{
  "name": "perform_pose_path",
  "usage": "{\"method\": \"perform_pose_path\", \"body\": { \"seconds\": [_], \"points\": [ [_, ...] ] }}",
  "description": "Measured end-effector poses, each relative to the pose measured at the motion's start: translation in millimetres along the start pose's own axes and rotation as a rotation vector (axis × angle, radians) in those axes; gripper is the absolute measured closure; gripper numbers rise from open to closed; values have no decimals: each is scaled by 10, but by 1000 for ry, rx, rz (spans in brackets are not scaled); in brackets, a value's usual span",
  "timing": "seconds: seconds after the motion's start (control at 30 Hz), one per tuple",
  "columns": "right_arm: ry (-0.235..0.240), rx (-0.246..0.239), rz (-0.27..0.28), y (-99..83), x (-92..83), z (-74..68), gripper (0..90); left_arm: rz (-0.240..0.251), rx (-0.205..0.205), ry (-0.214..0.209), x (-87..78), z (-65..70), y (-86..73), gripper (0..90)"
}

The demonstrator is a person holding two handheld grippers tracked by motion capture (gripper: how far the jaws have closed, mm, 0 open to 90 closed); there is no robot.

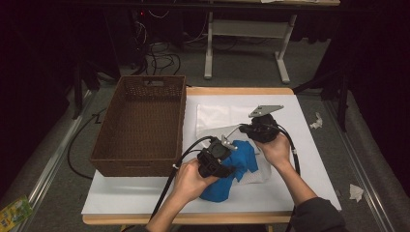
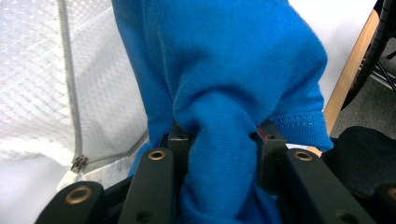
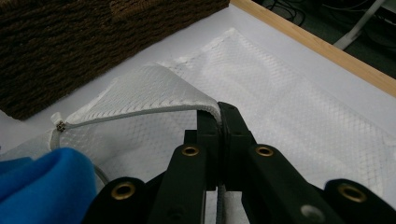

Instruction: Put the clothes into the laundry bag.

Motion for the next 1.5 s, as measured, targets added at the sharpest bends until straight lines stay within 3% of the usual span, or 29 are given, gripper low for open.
{"method": "perform_pose_path", "body": {
  "seconds": [0.37, 0.5, 0.9, 1.5],
  "points": [
    [3, -9, 7, 13, -15, -20, 893, -14, -25, -11, 152, -13, 14, 668],
    [6, -8, 7, 12, -12, -35, 893, -15, -26, 9, 181, -19, 14, 667],
    [10, -4, 7, -1, -1, -38, 893, -9, -33, 10, 238, -15, 36, 663],
    [11, -12, 3, -9, 3, -56, 893, -3, -86, 23, 340, -64, 45, 660]
  ]
}}
Point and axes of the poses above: each handheld gripper's, and its own axes: x roughly forward along the jaws, y roughly out of its top, z roughly to its right, the point moved 6 cm from there along x, roughly forward along the jaws, and after that the axes turned 7 degrees about y, right-handed, at the moved point
